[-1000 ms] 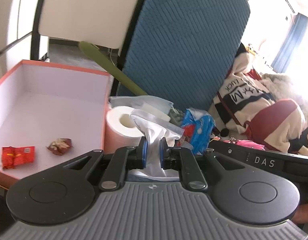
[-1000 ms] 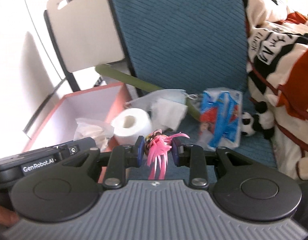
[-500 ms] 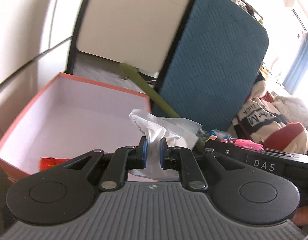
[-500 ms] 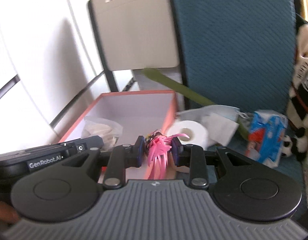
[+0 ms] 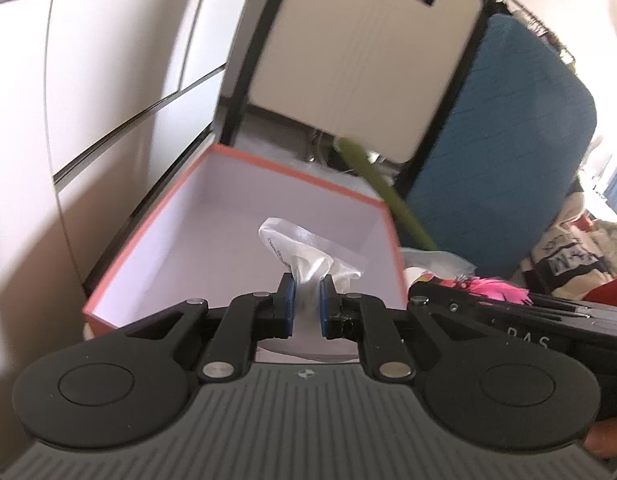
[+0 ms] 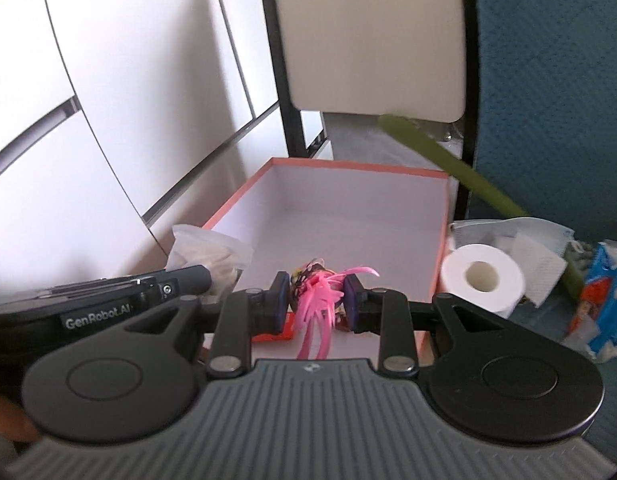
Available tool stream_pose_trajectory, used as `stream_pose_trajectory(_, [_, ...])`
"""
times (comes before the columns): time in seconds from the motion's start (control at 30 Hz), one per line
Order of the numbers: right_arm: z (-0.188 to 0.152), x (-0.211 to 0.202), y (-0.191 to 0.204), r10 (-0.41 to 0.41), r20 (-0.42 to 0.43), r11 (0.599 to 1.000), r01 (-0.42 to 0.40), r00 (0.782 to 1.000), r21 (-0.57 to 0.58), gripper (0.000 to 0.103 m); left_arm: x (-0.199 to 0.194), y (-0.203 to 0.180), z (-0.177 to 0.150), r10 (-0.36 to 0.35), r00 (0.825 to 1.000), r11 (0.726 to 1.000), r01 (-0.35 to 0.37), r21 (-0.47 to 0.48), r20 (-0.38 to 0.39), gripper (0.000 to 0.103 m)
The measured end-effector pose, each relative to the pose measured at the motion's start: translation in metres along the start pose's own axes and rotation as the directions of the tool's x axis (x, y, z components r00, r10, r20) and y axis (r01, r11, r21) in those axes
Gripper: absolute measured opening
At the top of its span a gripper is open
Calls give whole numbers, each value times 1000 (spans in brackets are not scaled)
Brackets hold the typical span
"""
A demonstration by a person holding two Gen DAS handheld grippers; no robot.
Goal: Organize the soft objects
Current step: 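Carry the cotton-pad bag and ribbon toy over the pink box with both tools, then open both tools to drop the ribbon toy and cotton-pad bag into the box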
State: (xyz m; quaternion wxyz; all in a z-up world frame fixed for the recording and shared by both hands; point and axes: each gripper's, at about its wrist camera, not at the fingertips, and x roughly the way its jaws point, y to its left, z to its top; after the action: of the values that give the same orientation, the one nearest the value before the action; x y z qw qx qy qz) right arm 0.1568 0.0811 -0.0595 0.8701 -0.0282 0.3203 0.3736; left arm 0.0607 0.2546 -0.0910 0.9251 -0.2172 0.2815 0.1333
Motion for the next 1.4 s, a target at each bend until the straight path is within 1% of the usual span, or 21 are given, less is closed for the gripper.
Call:
stream_pose_trajectory(0.07, [2, 11, 3, 1, -18, 1000, -1, 1000, 9, 32, 7, 9, 5, 3, 1000, 1000, -3, -8, -21, 14])
stream_pose_trajectory(0.17, [3, 29, 4, -26, -54, 1000, 26, 998, 15, 32, 21, 20, 12, 22, 999, 1000, -22, -3, -45, 14])
stream_pose_trajectory(0.37, [5, 64, 3, -46, -111, 998, 50, 993, 34, 32, 53, 39, 18, 35, 993, 999, -34, 10, -109, 14])
stream_pose_trajectory(0.53, [6, 90, 4, -61, -156, 998, 65, 986, 26, 32, 80, 52, 18, 35, 982, 999, -35, 7, -184, 14])
stream_pose_trajectory(0.63, [8, 101, 4, -63, -167, 997, 68, 984, 24, 32, 88, 58, 20, 36, 978, 999, -35, 10, -207, 15])
stream_pose_trajectory(0.77, [8, 110, 5, -55, -175, 998, 62, 983, 33, 32, 94, 64, 22, 45, 975, 999, -44, 12, -218, 15])
stream_pose_trajectory(0.9, [8, 111, 3, -44, -172, 997, 53, 984, 48, 33, 92, 68, 24, 54, 976, 999, -54, 5, -210, 16])
stream_pose_trajectory(0.93, [8, 112, 2, -41, -176, 997, 52, 984, 56, 33, 91, 69, 25, 60, 976, 998, -62, 0, -208, 20])
stream_pose_trajectory(0.97, [9, 114, 0, -41, -184, 997, 54, 982, 63, 37, 91, 71, 26, 67, 975, 997, -71, -14, -210, 28])
stream_pose_trajectory(1.0, [9, 115, -2, -43, -192, 996, 58, 980, 73, 45, 90, 74, 27, 64, 974, 997, -72, -32, -218, 30])
stream_pose_trajectory(1.07, [10, 112, -5, -44, -188, 994, 61, 981, 85, 53, 87, 77, 27, 55, 975, 996, -68, -55, -215, 36])
stream_pose_trajectory(1.17, [10, 104, -7, -44, -173, 994, 59, 984, 86, 54, 80, 72, 28, 77, 977, 996, -85, -31, -201, 38])
stream_pose_trajectory(1.33, [12, 85, -12, -33, -132, 994, 46, 991, 99, 54, 66, 56, 28, 68, 983, 997, -71, -8, -168, 38])
stream_pose_trajectory(1.4, [12, 74, -16, -30, -104, 993, 42, 994, 107, 54, 62, 48, 28, 54, 985, 998, -57, -11, -161, 38])
